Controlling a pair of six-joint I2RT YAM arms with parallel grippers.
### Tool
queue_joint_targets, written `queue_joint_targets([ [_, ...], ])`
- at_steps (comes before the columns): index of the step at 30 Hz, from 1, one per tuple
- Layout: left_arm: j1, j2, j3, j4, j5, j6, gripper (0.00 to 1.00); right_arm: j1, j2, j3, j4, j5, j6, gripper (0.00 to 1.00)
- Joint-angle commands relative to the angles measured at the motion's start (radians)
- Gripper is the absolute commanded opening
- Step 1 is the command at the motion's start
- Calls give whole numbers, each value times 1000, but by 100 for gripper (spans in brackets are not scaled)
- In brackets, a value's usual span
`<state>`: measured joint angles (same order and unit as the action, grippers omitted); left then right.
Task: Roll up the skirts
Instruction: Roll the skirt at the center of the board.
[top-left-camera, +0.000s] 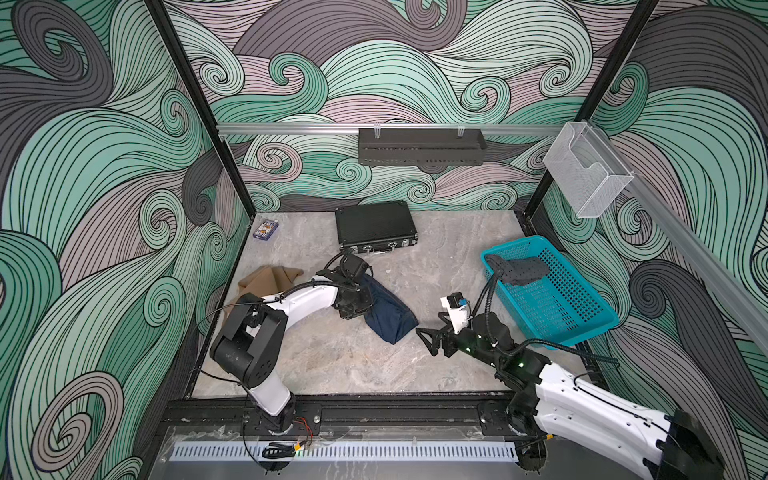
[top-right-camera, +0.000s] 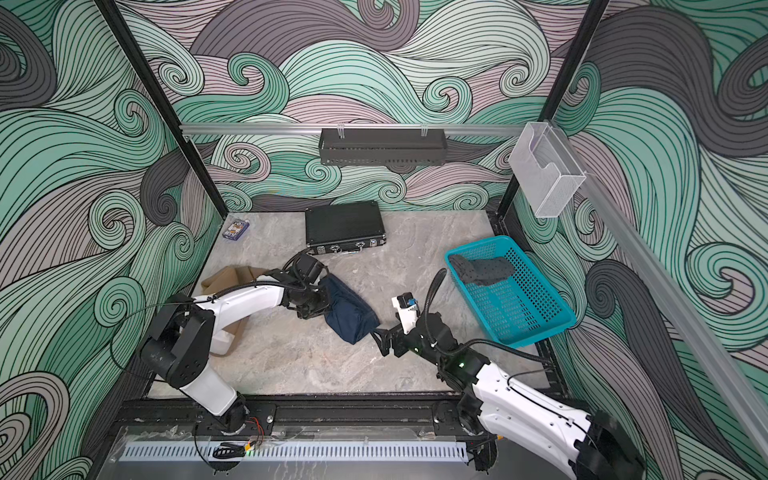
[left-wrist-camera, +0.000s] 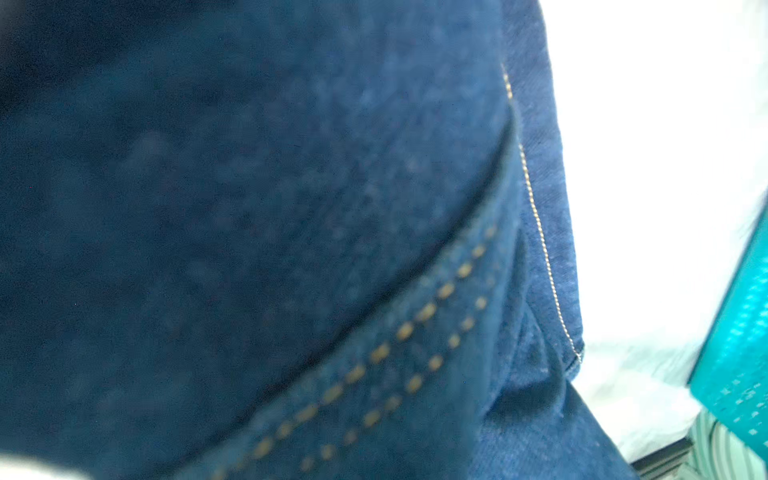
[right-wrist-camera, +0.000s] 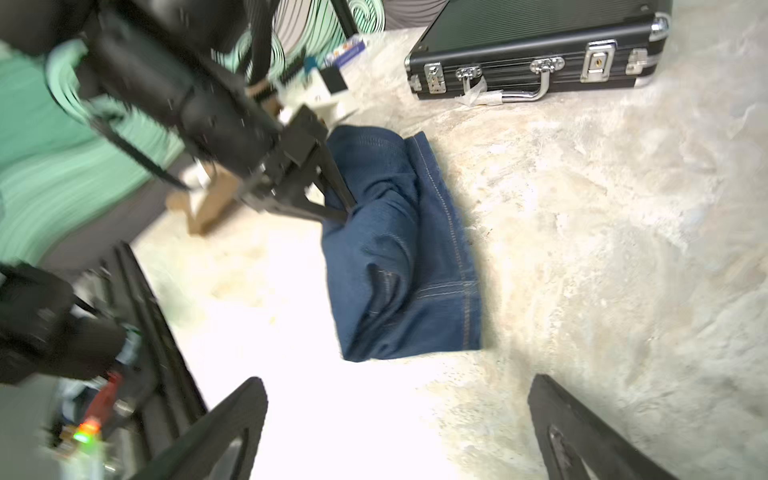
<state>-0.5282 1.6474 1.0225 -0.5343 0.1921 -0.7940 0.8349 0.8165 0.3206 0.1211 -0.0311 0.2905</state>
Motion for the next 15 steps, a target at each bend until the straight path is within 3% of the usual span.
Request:
queue_joint_targets([
  [1, 5, 36, 49, -218, 8, 92, 0, 83, 78, 38, -54, 132, -226, 99],
  [7, 6, 97, 160, -386, -12, 169, 0, 304, 320, 150, 16, 369, -513, 99],
  [11, 6, 122, 205, -451, -7, 188, 0, 406, 475, 180, 148, 452, -707, 99],
  [15, 8, 131, 222, -464, 27, 191, 0, 432, 587, 184, 261, 407, -823, 99],
])
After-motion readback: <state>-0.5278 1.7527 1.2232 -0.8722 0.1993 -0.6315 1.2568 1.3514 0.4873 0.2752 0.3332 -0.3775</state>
